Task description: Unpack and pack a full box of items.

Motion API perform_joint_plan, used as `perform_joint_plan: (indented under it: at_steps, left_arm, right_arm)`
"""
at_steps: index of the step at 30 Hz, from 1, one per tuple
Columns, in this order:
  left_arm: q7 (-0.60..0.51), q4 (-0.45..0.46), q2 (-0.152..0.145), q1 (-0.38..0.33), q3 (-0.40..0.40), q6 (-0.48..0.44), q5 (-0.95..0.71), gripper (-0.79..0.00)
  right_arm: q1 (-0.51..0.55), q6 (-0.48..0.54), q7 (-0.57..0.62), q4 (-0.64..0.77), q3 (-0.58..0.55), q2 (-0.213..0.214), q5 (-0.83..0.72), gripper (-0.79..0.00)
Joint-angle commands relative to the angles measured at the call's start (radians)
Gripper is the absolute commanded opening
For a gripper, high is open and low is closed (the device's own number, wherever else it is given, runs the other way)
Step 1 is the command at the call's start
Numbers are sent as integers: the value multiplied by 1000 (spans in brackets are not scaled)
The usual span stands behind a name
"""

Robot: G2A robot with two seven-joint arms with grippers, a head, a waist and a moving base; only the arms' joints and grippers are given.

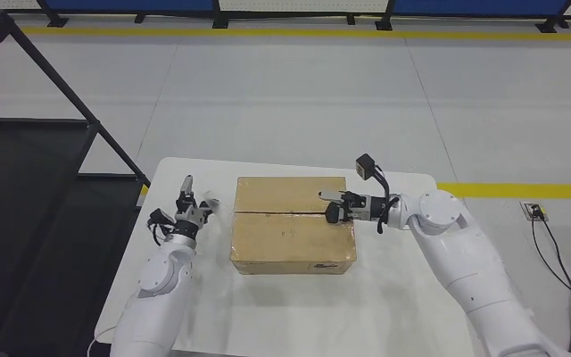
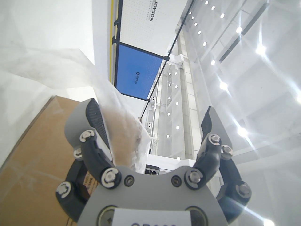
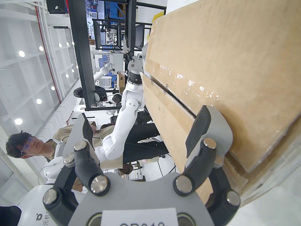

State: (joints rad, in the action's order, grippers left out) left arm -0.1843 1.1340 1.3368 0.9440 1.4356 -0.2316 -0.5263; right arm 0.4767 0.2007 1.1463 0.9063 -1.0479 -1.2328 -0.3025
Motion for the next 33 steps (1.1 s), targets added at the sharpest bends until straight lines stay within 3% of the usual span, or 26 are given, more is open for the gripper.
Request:
perform_joint_plan:
  at_steps: [1, 8, 18, 22, 26, 33]
  left_arm:
    - [19, 72, -4, 36, 15, -18, 25, 0]
    - [-23, 256, -18, 131, 58, -23, 99, 0]
    - [-146, 351, -30, 189, 101, -25, 75, 0]
    - [-125, 326, -34, 172, 107, 43, 103, 0]
    - [-165, 241, -39, 142, 90, 126, 164, 0]
    - [-238, 137, -45, 136, 92, 120, 157, 0]
  right_arm:
    - [-2, 2, 1, -3, 2, -1, 0, 0]
    - [-3, 10, 4, -9, 2, 0, -2, 0]
    - [10, 21, 8, -2, -6, 4, -5, 0]
    - [17, 25, 8, 4, -10, 7, -5, 0]
    - [28, 28, 7, 13, -19, 11, -4, 0]
    - [37, 19, 7, 31, -25, 16, -2, 0]
